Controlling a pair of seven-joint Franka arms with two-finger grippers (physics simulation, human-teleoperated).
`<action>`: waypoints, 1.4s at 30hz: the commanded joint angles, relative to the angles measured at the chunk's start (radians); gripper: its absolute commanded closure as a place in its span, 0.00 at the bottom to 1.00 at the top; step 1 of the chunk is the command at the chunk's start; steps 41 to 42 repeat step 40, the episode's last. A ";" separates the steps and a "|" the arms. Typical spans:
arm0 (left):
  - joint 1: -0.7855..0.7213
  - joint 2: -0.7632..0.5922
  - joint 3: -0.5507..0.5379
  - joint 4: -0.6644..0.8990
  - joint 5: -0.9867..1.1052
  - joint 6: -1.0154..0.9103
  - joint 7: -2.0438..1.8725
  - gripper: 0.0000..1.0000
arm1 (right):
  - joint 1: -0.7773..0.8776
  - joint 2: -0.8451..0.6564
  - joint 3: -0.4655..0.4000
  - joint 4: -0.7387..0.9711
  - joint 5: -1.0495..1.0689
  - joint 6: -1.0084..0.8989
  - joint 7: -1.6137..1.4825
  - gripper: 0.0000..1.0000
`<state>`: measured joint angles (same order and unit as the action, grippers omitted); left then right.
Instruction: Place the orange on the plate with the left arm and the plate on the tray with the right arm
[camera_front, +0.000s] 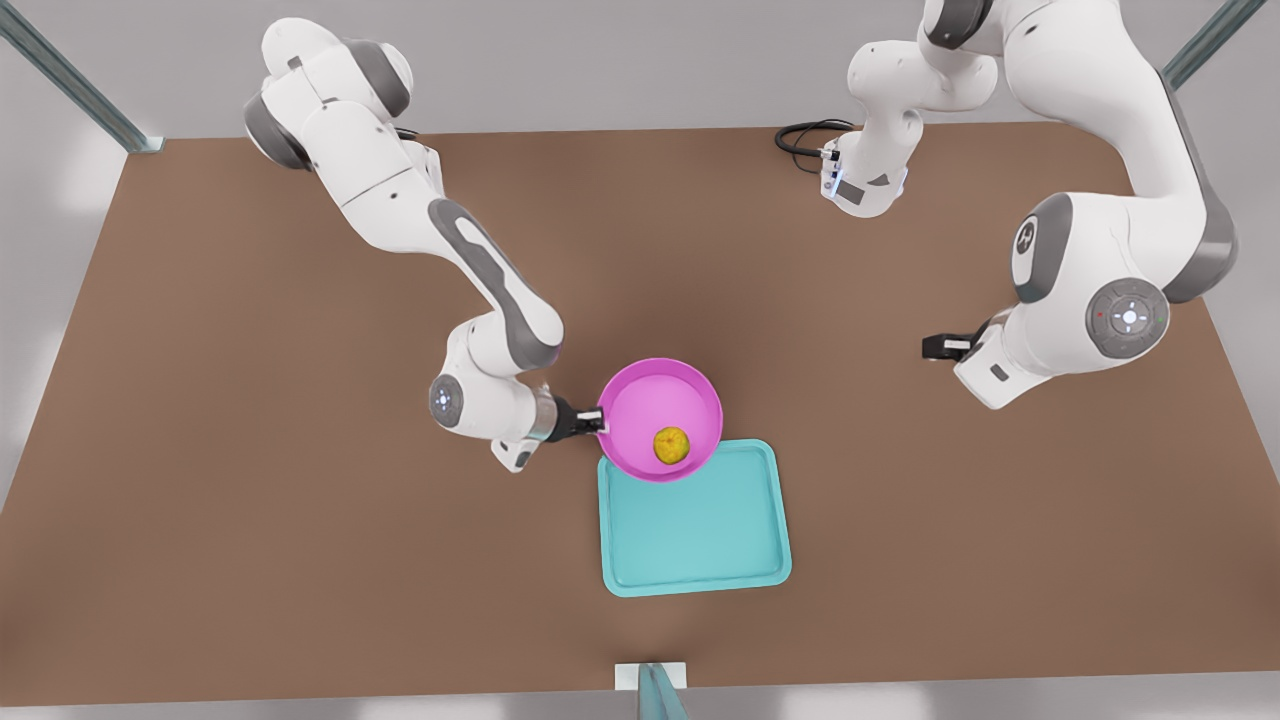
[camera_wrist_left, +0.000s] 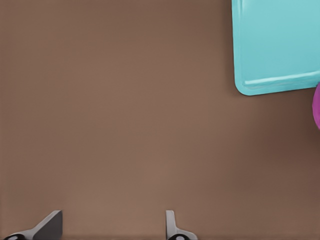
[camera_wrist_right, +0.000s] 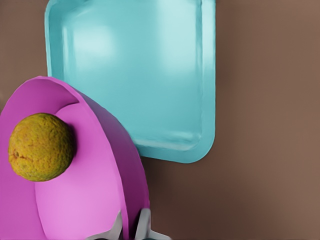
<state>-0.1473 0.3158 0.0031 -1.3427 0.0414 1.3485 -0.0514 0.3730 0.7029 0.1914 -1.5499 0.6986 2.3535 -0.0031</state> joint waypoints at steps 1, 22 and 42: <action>0.000 0.000 0.000 0.000 0.002 -0.002 0.004 0.00 | 0.000 0.046 -0.004 0.068 0.044 0.039 0.072 0.79; 0.000 0.017 0.000 0.053 -0.008 -0.002 0.004 0.00 | 0.007 0.276 -0.012 0.376 0.032 0.141 0.057 0.00; 0.003 0.032 0.005 0.086 -0.048 -0.008 0.010 0.00 | -0.143 -0.416 -0.415 0.378 -0.780 -1.209 -0.229 0.00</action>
